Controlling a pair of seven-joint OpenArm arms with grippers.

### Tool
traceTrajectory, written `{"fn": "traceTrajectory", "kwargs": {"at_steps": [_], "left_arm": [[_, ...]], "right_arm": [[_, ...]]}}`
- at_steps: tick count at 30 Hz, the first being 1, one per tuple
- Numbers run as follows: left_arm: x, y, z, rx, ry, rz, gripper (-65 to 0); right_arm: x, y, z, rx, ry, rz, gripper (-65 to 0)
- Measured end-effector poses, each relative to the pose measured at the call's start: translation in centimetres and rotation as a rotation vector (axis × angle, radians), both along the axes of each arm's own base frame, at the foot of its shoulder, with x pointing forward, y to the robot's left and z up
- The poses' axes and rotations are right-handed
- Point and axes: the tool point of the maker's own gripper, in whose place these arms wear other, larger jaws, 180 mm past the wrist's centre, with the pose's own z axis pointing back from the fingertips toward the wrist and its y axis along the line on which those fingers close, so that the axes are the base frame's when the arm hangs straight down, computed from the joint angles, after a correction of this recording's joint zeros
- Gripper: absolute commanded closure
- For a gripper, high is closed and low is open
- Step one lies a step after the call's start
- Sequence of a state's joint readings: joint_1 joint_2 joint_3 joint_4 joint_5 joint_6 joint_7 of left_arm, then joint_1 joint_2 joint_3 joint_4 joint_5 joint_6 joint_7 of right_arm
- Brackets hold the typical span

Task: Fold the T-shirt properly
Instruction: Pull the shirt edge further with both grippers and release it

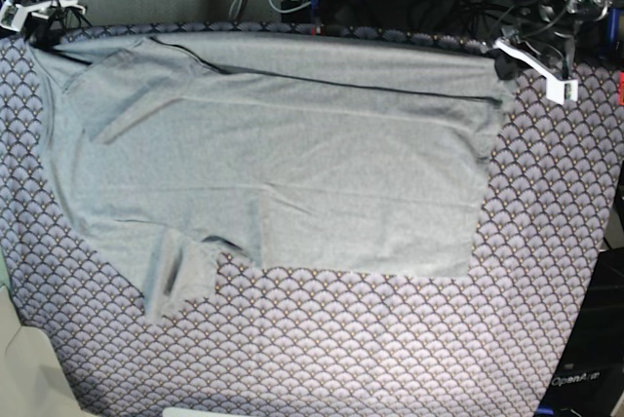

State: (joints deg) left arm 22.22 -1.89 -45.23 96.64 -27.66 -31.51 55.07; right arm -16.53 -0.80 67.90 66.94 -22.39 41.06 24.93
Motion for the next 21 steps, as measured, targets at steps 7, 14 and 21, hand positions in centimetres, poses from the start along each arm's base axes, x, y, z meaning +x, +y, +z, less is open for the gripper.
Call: {"fn": "traceTrajectory", "kwargs": {"at_steps": [7, 14, 21], "left_arm": [[0.0, 0.4, 0.0, 0.013, -0.001, 0.01, -22.9], [0.5, -0.9, 0.4, 0.03, -0.029, -0.126, -23.0], [0.9, -0.6, 0.7, 0.04, -0.039, -0.134, -23.0]], "right_arm": [[0.0, 0.0, 0.0, -0.012, 0.007, 0.002, -16.9], [-0.1, -0.1, 0.0, -0.015, 0.011, 0.004, -18.6], [0.3, 0.1, 0.0, -0.008, -0.001, -0.009, -19.0]]}}
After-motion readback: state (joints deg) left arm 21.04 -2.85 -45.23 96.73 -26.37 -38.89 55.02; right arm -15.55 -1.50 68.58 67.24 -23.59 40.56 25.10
